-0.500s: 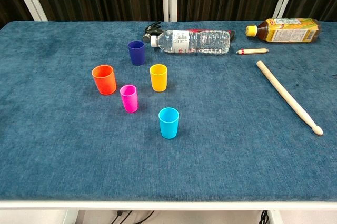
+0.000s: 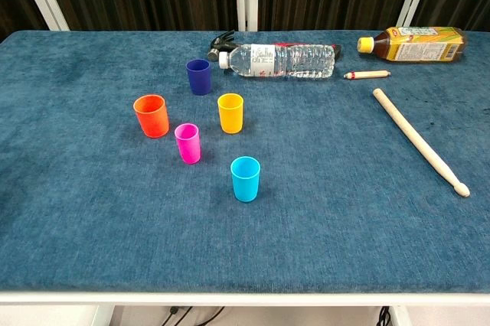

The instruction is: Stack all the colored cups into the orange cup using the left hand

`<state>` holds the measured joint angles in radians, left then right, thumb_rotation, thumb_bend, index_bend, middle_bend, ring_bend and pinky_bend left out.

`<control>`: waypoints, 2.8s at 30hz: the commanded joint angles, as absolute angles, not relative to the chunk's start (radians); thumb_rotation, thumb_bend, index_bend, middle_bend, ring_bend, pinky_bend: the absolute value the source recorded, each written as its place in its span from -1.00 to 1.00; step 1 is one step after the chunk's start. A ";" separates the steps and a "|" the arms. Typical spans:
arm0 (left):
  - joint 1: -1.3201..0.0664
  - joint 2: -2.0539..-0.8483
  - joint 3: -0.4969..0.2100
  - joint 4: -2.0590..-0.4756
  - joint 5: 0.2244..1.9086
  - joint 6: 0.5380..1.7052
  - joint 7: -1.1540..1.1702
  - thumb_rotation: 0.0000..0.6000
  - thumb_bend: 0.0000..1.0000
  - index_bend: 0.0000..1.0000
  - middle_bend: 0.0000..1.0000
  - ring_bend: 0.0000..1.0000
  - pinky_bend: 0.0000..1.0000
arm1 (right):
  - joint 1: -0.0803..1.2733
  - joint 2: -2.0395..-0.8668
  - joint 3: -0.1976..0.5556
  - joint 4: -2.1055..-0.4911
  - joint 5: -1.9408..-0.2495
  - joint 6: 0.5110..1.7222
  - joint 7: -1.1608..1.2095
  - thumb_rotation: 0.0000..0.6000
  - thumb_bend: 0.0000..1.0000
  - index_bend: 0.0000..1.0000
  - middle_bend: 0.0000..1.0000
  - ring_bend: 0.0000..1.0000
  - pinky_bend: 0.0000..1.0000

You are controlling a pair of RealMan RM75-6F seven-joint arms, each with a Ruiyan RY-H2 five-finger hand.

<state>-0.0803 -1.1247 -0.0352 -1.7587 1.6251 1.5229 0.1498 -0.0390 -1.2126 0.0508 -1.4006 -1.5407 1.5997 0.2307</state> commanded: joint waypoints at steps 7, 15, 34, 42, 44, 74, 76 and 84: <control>-0.392 -1.067 -0.234 -1.892 1.441 1.164 0.133 1.00 -0.69 -0.83 -0.85 -1.00 -0.92 | -0.036 -1.217 0.044 -1.413 -1.565 1.611 0.221 1.00 -0.58 -1.00 -1.00 -1.00 -1.00; -0.670 -1.220 -0.370 -1.767 1.124 0.900 0.190 1.00 -0.67 -0.83 -0.83 -1.00 -0.93 | -0.046 -1.220 0.041 -1.417 -1.590 1.650 0.210 1.00 -0.58 -1.00 -1.00 -1.00 -1.00; -1.026 -1.594 -0.319 -1.344 0.662 0.756 0.356 1.00 -0.63 -0.80 -0.72 -0.89 -0.94 | -0.056 -1.220 0.045 -1.379 -1.562 1.645 0.280 1.00 -0.58 -1.00 -1.00 -1.00 -1.00; -1.060 -1.692 -0.284 -1.194 0.673 0.773 0.377 1.00 -0.63 -0.63 -0.62 -0.76 -0.93 | -0.064 -1.225 0.051 -1.343 -1.553 1.655 0.318 1.00 -0.57 -1.00 -1.00 -1.00 -1.00; -1.066 -1.707 -0.270 -1.167 0.689 0.779 0.391 1.00 -0.61 -0.58 -0.60 -0.72 -0.92 | -0.065 -1.226 0.052 -1.334 -1.548 1.651 0.330 1.00 -0.57 -1.00 -1.00 -1.00 -1.00; -1.082 -1.814 -0.262 -0.942 0.787 0.719 0.380 1.00 -0.38 -0.24 -0.27 -0.20 -0.86 | -0.061 -1.221 0.055 -1.313 -1.531 1.620 0.352 1.00 -0.55 -1.00 -1.00 -1.00 -1.00; -1.081 -1.819 -0.265 -0.938 0.794 0.716 0.370 1.00 -0.38 -0.19 -0.22 -0.17 -0.85 | -0.062 -1.220 0.054 -1.314 -1.531 1.621 0.350 1.00 -0.55 -1.00 -1.00 -1.00 -1.00; -1.080 -1.841 -0.278 -0.910 0.817 0.719 0.348 1.00 -0.38 -0.12 -0.15 -0.10 -0.79 | -0.068 -1.218 0.055 -1.311 -1.529 1.627 0.353 1.00 -0.55 -1.00 -1.00 -1.00 -1.00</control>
